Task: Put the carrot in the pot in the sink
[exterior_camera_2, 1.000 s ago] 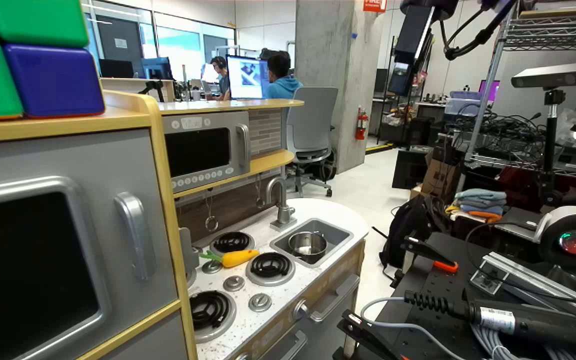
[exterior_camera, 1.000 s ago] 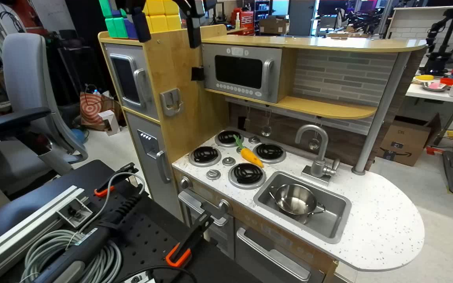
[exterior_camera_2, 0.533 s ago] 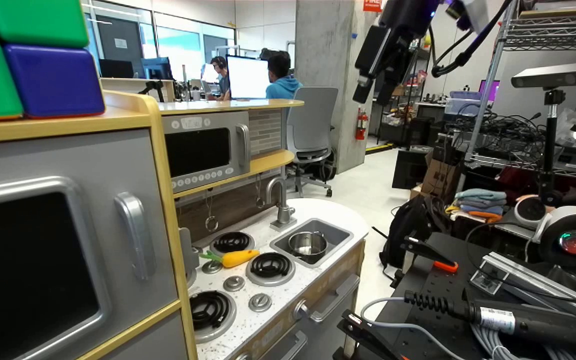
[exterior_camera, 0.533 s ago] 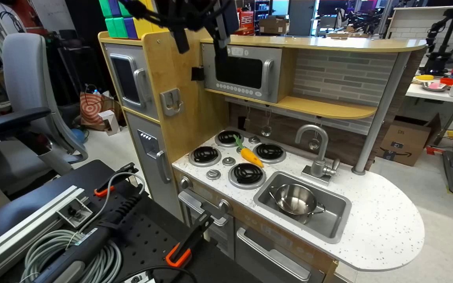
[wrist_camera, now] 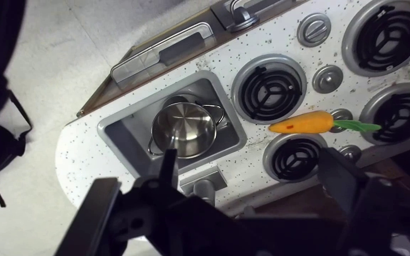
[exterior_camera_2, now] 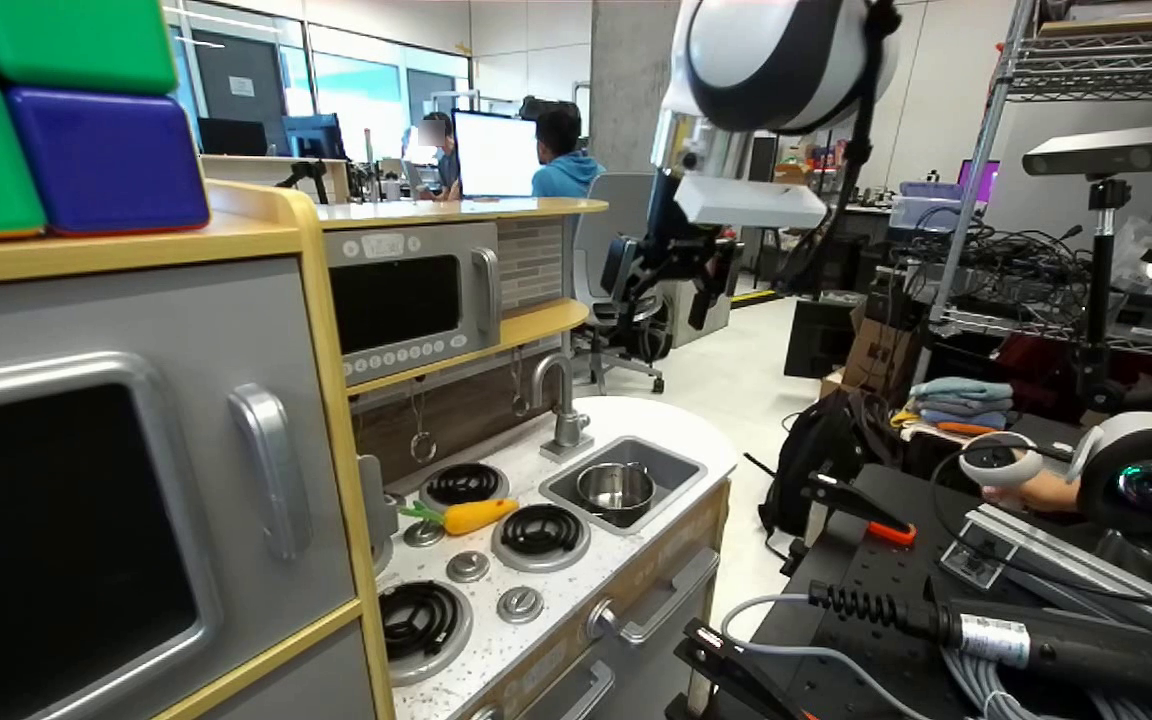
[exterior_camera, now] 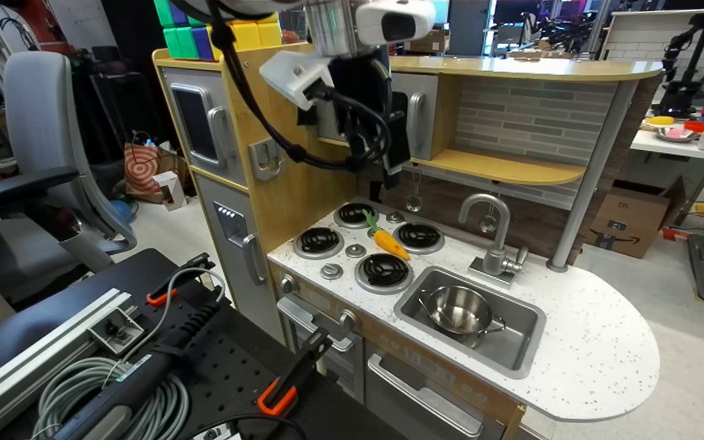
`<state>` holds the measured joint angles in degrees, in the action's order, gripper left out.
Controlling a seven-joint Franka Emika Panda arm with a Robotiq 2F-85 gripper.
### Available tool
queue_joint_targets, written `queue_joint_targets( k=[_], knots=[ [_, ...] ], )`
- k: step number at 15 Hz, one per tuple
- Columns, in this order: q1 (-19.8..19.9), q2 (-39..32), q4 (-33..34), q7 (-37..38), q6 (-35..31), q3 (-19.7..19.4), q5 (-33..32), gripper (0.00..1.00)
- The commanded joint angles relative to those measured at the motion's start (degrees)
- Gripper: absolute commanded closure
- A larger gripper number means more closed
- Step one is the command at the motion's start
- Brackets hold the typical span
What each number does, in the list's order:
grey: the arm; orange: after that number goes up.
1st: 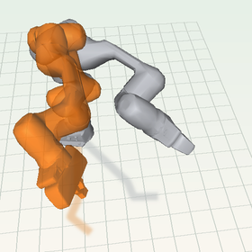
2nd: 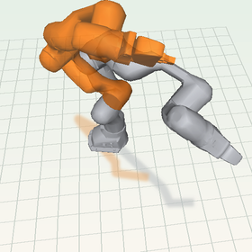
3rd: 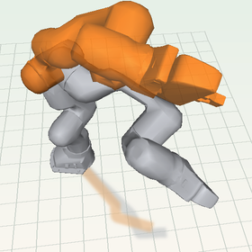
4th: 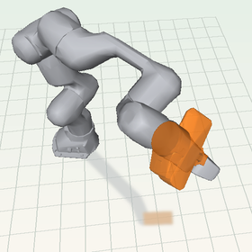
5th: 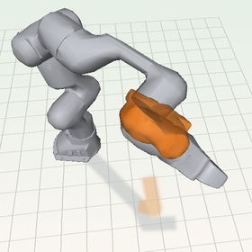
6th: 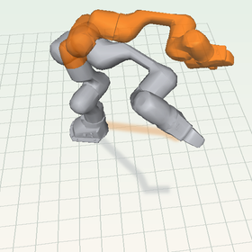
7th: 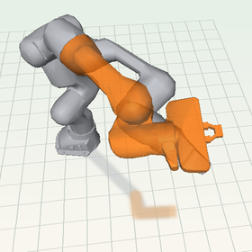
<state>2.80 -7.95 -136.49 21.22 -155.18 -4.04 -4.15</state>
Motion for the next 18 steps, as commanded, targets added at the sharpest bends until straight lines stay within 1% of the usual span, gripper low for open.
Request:
queue_joint_targets(
  k=[1,2,3,4,5,7,8,9,11,12,14,17,18],
  knots=[
    [-2.2,-10.2,11.8,3.5,6.9,0.9,4.7,0.00],
    [-0.8,-10.6,13.2,-2.9,10.6,3.5,9.8,0.00],
    [-2.6,-8.5,8.1,1.5,4.6,0.0,4.9,0.00],
    [-2.5,-9.9,10.2,-0.4,6.8,1.1,7.4,0.00],
    [-2.6,-10.6,11.5,-1.1,8.0,1.8,8.4,0.00],
    [-2.5,-10.7,12.3,-1.3,8.6,2.0,8.6,0.00],
    [-4.1,-10.9,11.5,4.0,7.7,0.1,6.3,0.00],
    [-5.1,-11.6,11.3,8.7,6.0,-1.0,6.1,0.00],
    [-5.4,-14.4,12.8,12.9,5.0,-0.6,10.3,0.00],
    [-6.0,-15.7,13.8,15.7,5.7,-0.9,11.1,0.00],
    [-6.6,-19.0,15.4,20.8,4.8,-0.6,13.2,0.00],
    [-8.1,-25.3,20.3,29.3,4.3,-0.4,16.0,0.00],
    [-8.0,-27.7,22.8,31.2,4.1,0.1,17.6,0.00]
  ],
)
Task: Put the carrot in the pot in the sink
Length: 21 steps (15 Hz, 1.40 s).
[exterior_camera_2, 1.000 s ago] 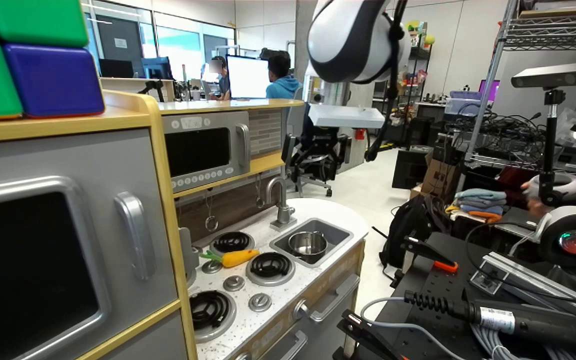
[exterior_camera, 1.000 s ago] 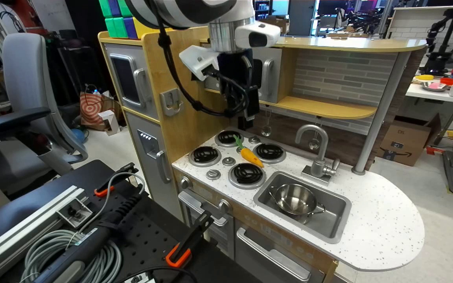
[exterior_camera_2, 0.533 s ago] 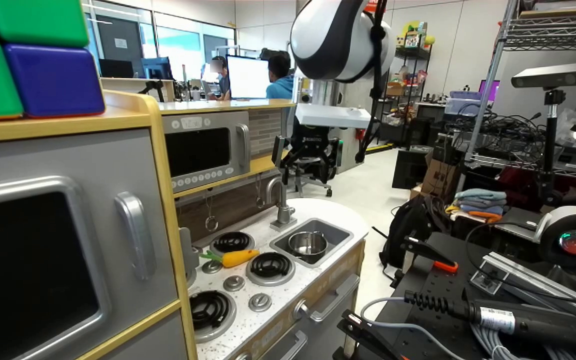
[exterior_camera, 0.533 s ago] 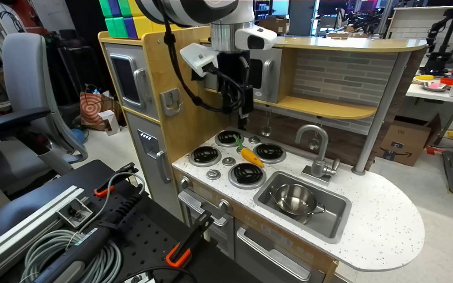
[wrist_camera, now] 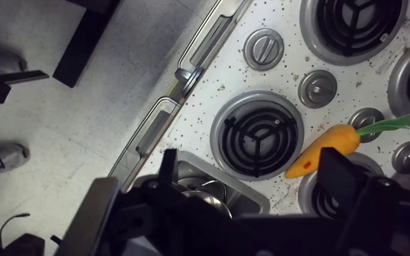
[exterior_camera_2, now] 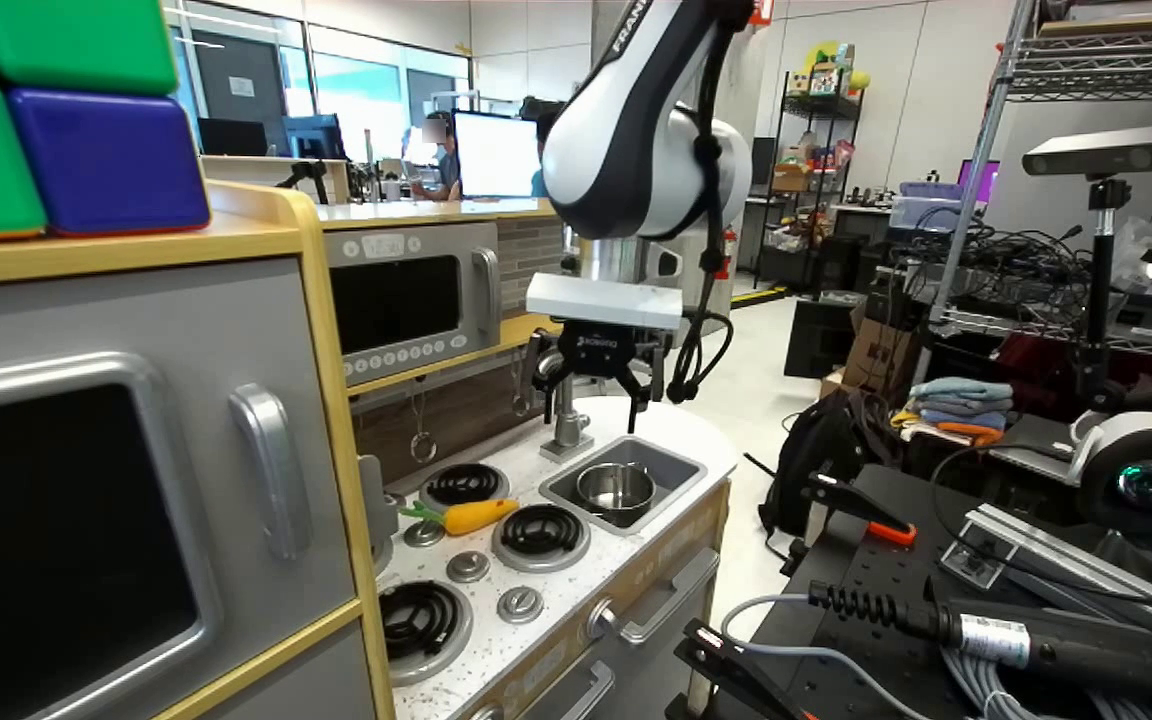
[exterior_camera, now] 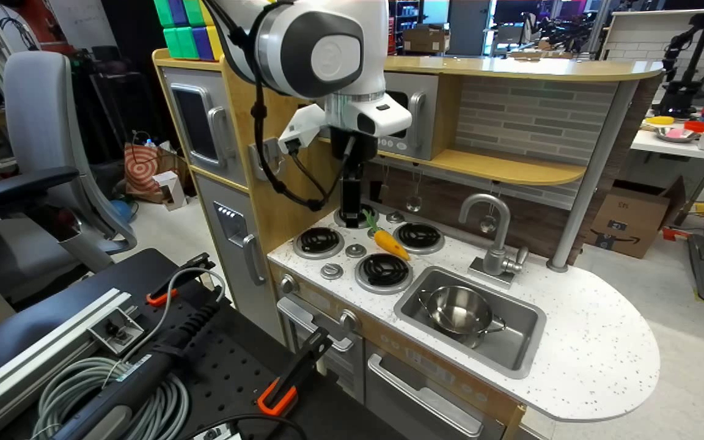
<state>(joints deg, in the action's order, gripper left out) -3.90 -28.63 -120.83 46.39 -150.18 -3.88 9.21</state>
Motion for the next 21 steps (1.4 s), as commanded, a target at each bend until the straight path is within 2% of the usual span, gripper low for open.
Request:
queue_joint_targets(
  k=[1,5,10,17,21],
  knots=[
    [-1.1,-9.5,9.8,7.7,-1.4,0.6,5.9,0.00],
    [-0.2,-19.5,21.1,14.0,-2.7,2.3,11.8,0.00],
    [-1.2,-30.7,32.4,23.0,-10.1,2.9,16.0,0.00],
    [-3.2,-40.4,41.0,35.2,-24.7,2.2,17.2,0.00],
    [-4.7,-43.1,43.1,41.6,-25.2,-0.5,16.9,0.00]
  ],
)
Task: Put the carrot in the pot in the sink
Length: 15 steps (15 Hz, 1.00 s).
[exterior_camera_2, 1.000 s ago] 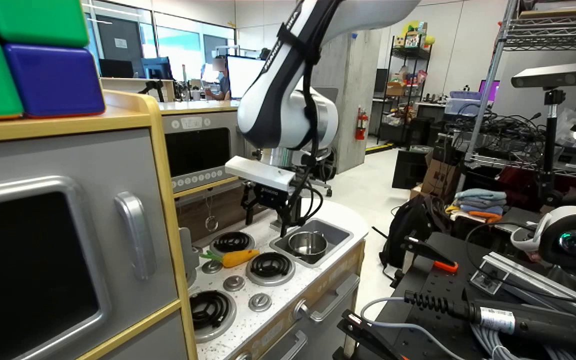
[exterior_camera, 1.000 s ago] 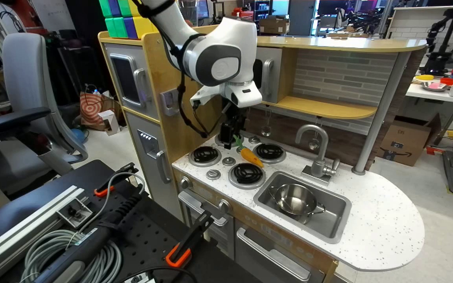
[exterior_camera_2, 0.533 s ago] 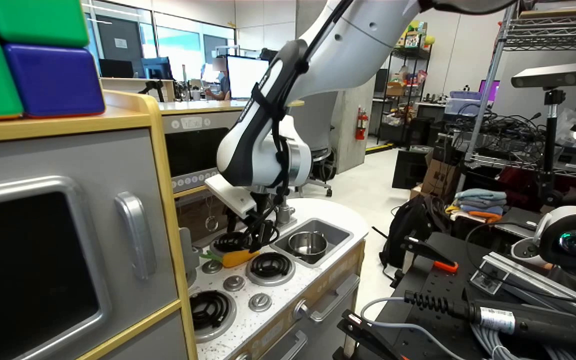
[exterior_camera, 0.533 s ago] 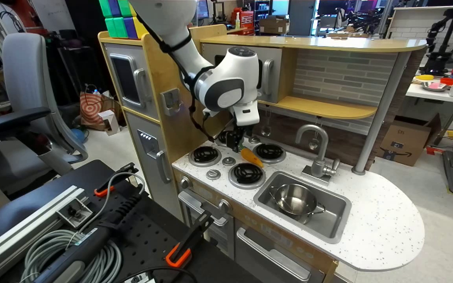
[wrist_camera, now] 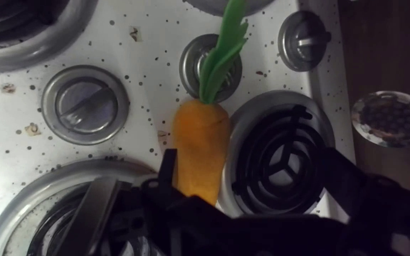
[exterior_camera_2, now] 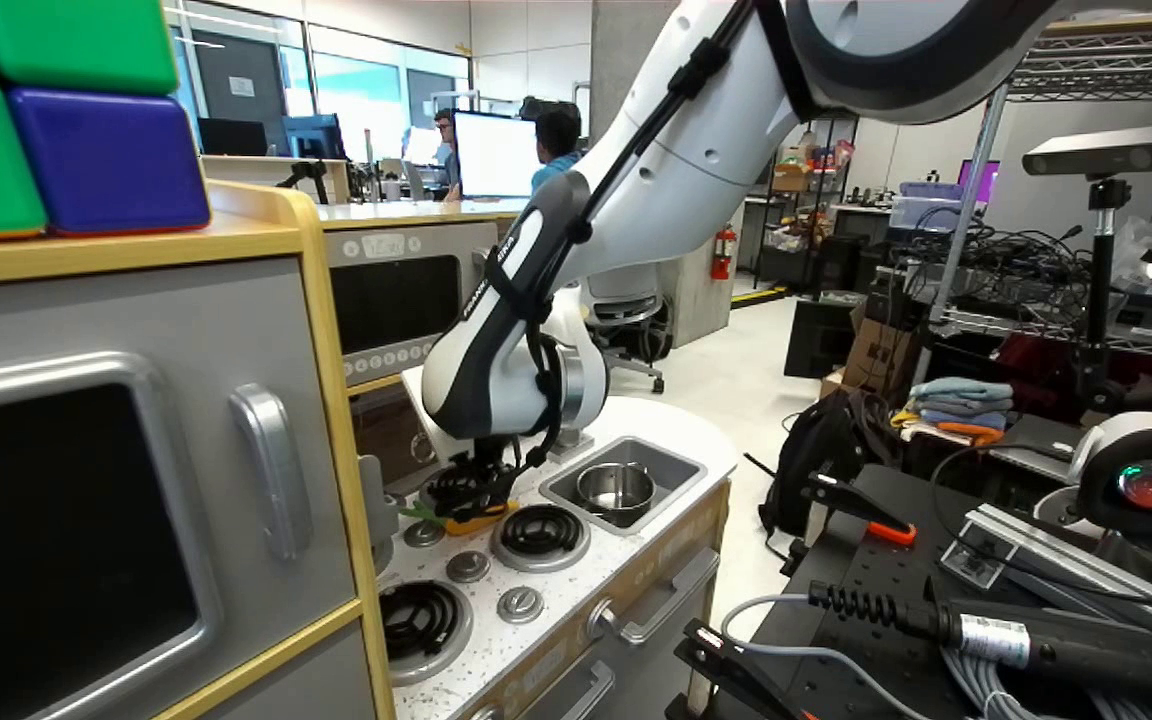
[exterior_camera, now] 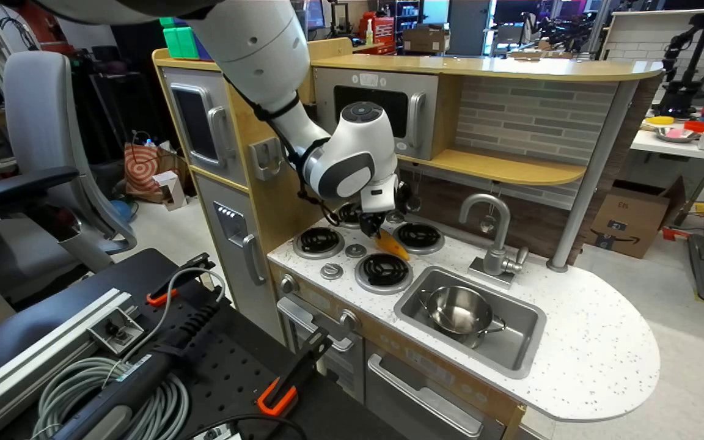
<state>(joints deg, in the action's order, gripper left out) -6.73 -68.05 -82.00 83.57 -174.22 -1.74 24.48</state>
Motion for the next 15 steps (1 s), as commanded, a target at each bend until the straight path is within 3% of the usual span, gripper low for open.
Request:
queue_joint_targets(
  k=[1,8,9,11,15],
  knots=[
    [-2.1,-4.0,4.5,5.8,-0.6,-3.1,1.4,0.00],
    [-2.2,-6.1,6.4,10.2,1.0,-3.3,0.1,0.03],
    [-2.3,-6.3,6.5,10.3,1.2,-3.1,0.0,0.27],
    [-2.5,-6.7,6.5,10.4,1.7,-2.8,-0.2,0.29],
    [-1.6,-6.3,6.3,10.6,3.5,-1.5,-0.1,0.60]
  ],
)
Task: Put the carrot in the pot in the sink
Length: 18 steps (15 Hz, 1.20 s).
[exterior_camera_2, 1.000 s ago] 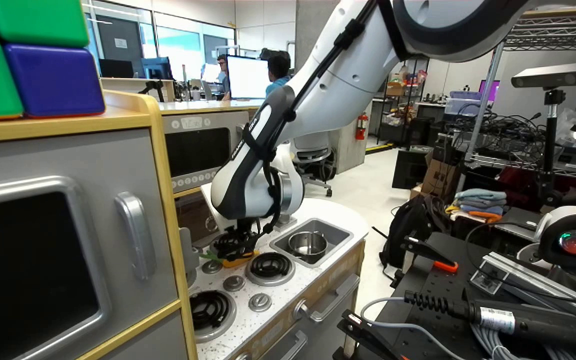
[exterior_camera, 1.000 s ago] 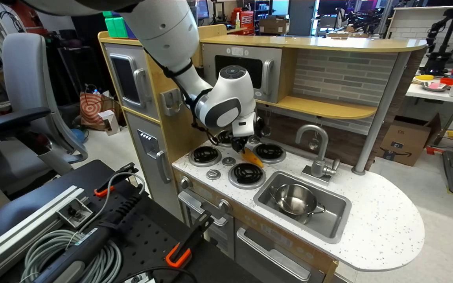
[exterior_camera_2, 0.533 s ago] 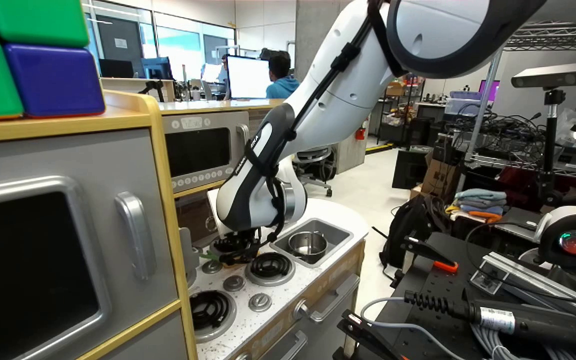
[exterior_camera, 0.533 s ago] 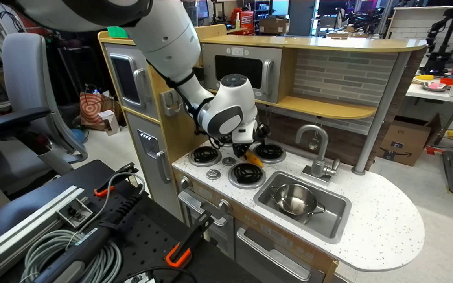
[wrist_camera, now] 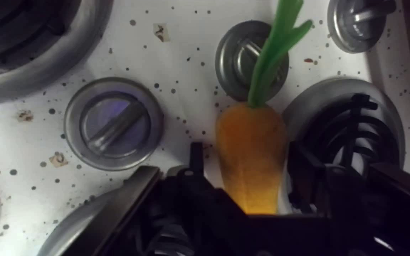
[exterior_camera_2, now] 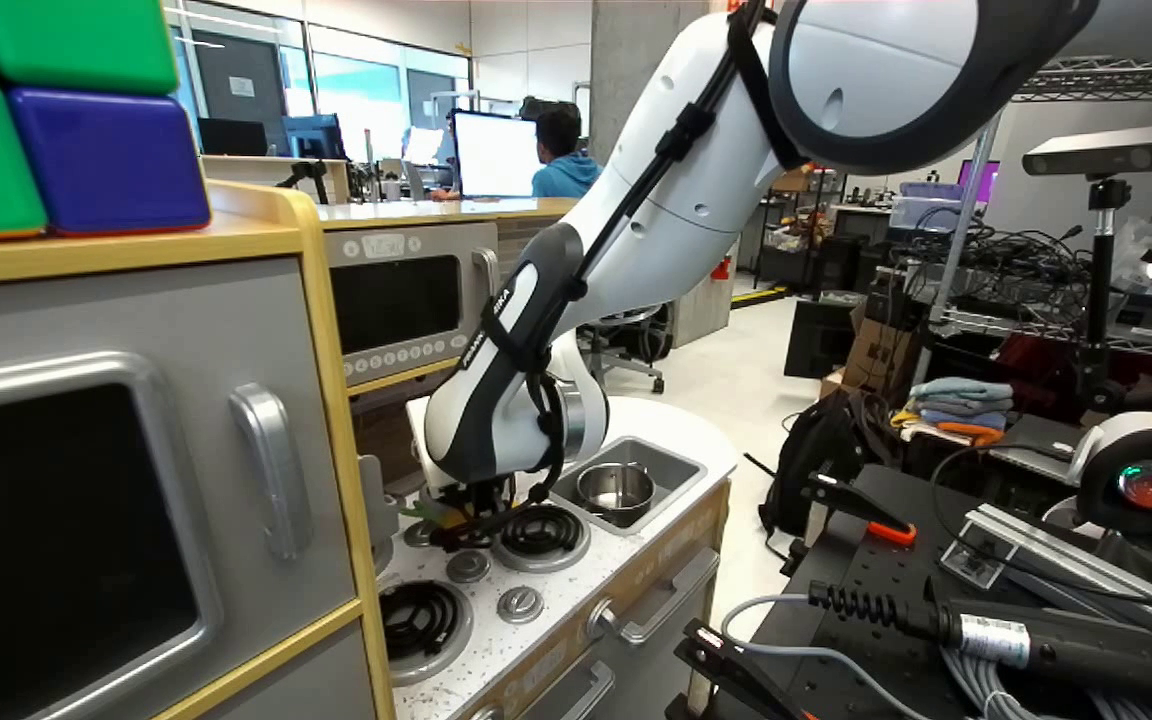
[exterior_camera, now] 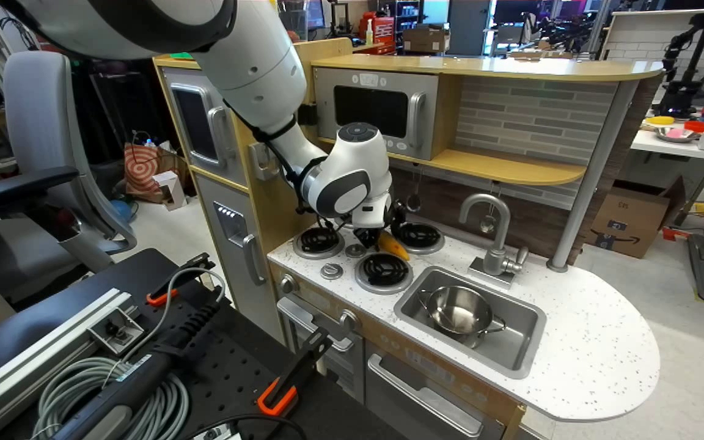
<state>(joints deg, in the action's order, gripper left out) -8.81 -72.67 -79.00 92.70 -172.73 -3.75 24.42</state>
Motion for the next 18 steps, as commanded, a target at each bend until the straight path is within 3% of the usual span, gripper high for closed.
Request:
queue_joint_targets(
  k=[1,5,9,14,18],
  knots=[
    [0.7,-1.5,3.3,1.4,2.4,0.8,-0.1,0.69],
    [4.4,1.7,1.2,-1.9,2.9,5.1,0.0,0.96],
    [10.8,11.6,-9.2,-11.8,1.7,10.9,-0.2,0.99],
    [14.8,16.2,-13.7,-14.0,1.5,5.3,1.9,0.97],
    [16.2,17.5,-15.8,-15.8,2.8,3.2,2.8,0.97]
  ],
)
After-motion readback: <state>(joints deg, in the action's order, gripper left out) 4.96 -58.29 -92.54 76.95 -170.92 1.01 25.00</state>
